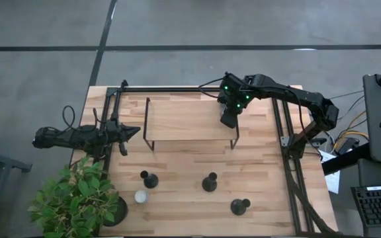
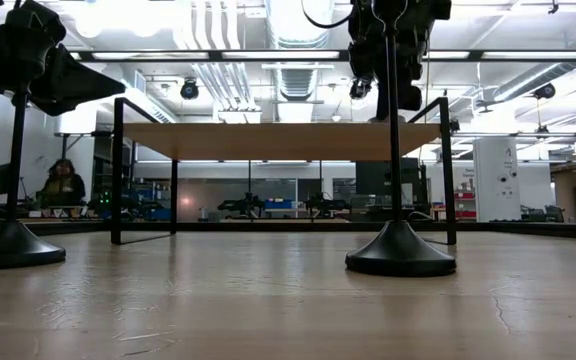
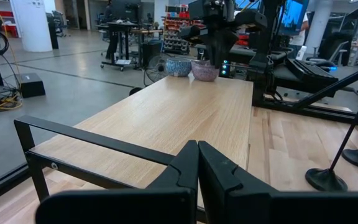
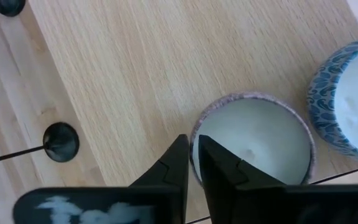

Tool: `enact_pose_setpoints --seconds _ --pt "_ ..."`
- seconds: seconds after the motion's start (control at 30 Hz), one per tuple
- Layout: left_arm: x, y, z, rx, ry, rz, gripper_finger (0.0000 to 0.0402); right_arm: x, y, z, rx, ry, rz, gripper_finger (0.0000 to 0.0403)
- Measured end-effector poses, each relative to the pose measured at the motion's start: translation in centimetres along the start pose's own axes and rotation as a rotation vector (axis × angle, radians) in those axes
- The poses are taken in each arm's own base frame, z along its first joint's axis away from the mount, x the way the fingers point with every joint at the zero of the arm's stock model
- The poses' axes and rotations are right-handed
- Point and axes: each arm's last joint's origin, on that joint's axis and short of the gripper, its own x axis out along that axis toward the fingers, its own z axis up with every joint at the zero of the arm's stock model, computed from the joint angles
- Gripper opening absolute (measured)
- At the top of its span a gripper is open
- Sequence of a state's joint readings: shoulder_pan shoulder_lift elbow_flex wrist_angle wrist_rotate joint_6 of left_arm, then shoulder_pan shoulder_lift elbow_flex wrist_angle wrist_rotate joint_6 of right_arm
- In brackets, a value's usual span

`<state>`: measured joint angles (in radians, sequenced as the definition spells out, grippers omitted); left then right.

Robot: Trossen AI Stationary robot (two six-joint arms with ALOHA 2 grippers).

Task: Pick & Place candle stick holders
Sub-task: Put the red patterned candle on the shelf, then put the top left black holder on the shelf

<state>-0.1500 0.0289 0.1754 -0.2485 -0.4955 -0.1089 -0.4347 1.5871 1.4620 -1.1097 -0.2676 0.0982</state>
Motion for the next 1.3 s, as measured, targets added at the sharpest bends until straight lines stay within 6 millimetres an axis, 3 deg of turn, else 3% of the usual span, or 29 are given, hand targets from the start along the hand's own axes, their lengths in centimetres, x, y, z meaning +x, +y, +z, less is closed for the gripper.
enact_pose_setpoints --seconds 0.37,0.63,1.3 --pt "0.0 0.0 0.0 0.000 0.000 0.000 0.0007 -0.8 0.3 0.3 0.006 -0.016 0.006 0.0063" --pt "0.0 0.0 0.0 0.000 0.000 0.000 0.0007 -1.6 1.8 0.5 -0.017 -0.031 0.021 0.0062" --pt "0.0 0.0 0.0 0.000 0.000 0.000 0.0007 -1.0 9.8 -1.6 -0.175 0.031 0.094 0.0039"
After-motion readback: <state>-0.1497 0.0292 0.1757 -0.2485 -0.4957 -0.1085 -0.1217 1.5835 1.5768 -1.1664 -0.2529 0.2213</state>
